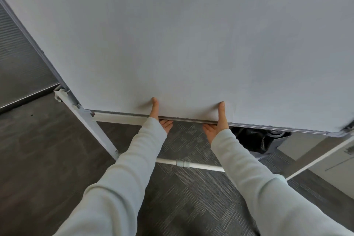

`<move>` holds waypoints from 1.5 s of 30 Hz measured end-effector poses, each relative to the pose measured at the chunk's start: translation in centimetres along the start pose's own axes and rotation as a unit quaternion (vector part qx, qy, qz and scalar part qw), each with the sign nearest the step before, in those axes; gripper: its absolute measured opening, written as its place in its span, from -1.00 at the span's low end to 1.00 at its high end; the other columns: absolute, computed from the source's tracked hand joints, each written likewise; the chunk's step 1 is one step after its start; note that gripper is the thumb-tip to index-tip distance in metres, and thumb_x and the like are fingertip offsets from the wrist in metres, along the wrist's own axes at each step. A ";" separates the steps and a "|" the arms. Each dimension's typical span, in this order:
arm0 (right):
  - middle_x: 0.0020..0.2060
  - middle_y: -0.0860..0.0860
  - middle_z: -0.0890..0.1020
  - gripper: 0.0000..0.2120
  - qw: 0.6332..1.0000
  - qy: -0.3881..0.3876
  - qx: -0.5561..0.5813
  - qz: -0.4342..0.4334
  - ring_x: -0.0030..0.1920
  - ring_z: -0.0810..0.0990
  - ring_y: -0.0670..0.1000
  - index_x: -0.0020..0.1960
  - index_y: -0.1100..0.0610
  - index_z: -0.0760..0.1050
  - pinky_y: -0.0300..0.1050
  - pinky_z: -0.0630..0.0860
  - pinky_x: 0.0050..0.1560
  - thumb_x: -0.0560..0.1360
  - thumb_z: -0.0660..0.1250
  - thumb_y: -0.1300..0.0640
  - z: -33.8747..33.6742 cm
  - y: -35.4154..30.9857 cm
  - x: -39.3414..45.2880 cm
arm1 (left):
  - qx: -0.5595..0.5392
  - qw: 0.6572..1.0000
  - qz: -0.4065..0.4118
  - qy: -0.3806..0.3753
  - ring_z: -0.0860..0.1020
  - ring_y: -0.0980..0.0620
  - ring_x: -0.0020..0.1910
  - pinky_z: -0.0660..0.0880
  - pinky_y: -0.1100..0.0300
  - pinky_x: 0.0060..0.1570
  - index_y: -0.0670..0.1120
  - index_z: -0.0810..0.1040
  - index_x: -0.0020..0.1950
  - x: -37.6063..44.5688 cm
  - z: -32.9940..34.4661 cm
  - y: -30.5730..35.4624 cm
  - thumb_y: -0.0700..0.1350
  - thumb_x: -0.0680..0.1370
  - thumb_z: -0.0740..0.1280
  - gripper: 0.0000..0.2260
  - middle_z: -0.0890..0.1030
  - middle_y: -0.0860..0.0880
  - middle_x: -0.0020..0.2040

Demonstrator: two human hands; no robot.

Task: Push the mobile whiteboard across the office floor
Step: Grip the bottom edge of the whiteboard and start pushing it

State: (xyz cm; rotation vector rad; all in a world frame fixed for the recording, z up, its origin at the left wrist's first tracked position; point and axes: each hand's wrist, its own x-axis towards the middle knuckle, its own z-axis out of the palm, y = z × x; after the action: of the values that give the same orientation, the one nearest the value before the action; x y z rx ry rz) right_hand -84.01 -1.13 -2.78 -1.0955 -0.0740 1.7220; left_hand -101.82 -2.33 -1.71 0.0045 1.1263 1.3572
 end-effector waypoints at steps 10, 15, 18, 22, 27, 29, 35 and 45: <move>0.44 0.22 0.32 0.06 1.000 -0.008 -0.029 -0.004 0.39 0.39 0.18 0.52 0.20 0.09 0.04 0.27 0.43 0.26 0.44 -0.33 10.9 7.6 3.4 | 0.002 1.000 -0.003 -0.010 0.42 -0.21 0.31 0.27 -0.07 0.38 -0.21 0.22 0.42 6.0 -6.6 11.4 0.39 0.23 0.40 -0.02 0.40 -0.26 0.35; 0.43 0.18 0.33 0.00 0.999 -0.005 -0.044 -0.012 0.36 0.42 0.18 0.51 0.19 0.12 0.04 0.28 0.43 0.29 0.42 -0.32 15.3 10.8 5.3 | -0.010 1.000 0.007 0.004 0.40 -0.22 0.32 0.27 -0.08 0.38 -0.22 0.23 0.40 8.2 -8.7 16.0 0.36 0.27 0.40 -0.07 0.40 -0.26 0.34; 0.43 0.16 0.35 0.01 0.998 -0.009 -0.057 -0.014 0.33 0.45 0.18 0.50 0.18 0.14 0.04 0.30 0.42 0.28 0.41 -0.35 18.6 13.3 6.9 | -0.008 1.000 0.013 0.012 0.41 -0.22 0.31 0.28 -0.09 0.37 -0.21 0.26 0.37 10.3 -10.6 19.3 0.36 0.25 0.42 -0.08 0.42 -0.25 0.31; 0.41 0.15 0.37 -0.01 0.998 -0.027 -0.059 -0.004 0.28 0.50 0.17 0.49 0.17 0.17 0.02 0.34 0.39 0.27 0.43 -0.33 24.1 16.7 9.5 | -0.008 0.999 0.031 0.028 0.43 -0.22 0.28 0.31 -0.12 0.35 -0.19 0.30 0.30 13.4 -13.1 24.9 0.39 0.18 0.43 -0.08 0.46 -0.22 0.25; 0.45 0.15 0.33 0.06 0.997 -0.039 -0.072 0.011 0.29 0.49 0.16 0.50 0.16 0.16 0.01 0.33 0.40 0.21 0.46 -0.34 31.1 21.1 12.3 | -0.019 0.997 0.047 0.050 0.44 -0.22 0.26 0.30 -0.13 0.35 -0.18 0.31 0.28 16.9 -16.4 31.7 0.39 0.19 0.43 -0.11 0.47 -0.22 0.21; 0.45 0.15 0.32 0.09 0.996 -0.045 -0.078 0.018 0.30 0.49 0.15 0.51 0.15 0.13 -0.02 0.32 0.40 0.19 0.45 -0.36 33.4 22.5 13.0 | -0.029 0.997 0.051 0.059 0.44 -0.22 0.24 0.32 -0.13 0.34 -0.18 0.30 0.32 17.9 -17.4 33.9 0.39 0.16 0.45 -0.05 0.48 -0.21 0.14; 0.48 0.14 0.29 0.08 0.990 -0.058 -0.120 0.053 0.38 0.42 0.11 0.53 0.09 0.08 0.01 0.20 0.46 0.22 0.40 -0.40 39.5 26.5 15.0 | -0.055 0.992 0.069 0.085 0.45 -0.22 0.23 0.32 -0.12 0.34 -0.18 0.32 0.33 20.0 -20.7 39.8 0.39 0.11 0.47 -0.02 0.49 -0.19 0.15; 0.43 0.15 0.36 -0.02 0.988 -0.081 -0.111 0.070 0.29 0.49 0.16 0.49 0.18 0.16 -0.05 0.38 0.33 0.29 0.42 -0.31 50.9 35.6 17.1 | -0.083 0.987 0.082 0.106 0.50 -0.24 0.19 0.37 -0.15 0.29 -0.16 0.34 0.28 23.0 -29.7 50.6 0.33 0.03 0.55 -0.01 0.53 -0.21 0.19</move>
State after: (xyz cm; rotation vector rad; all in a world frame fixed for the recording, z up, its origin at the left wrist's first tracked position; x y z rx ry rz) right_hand -145.47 18.19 -2.59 -1.1414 -0.3023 1.9636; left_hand -162.98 12.65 -1.58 -0.1757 1.2054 1.6253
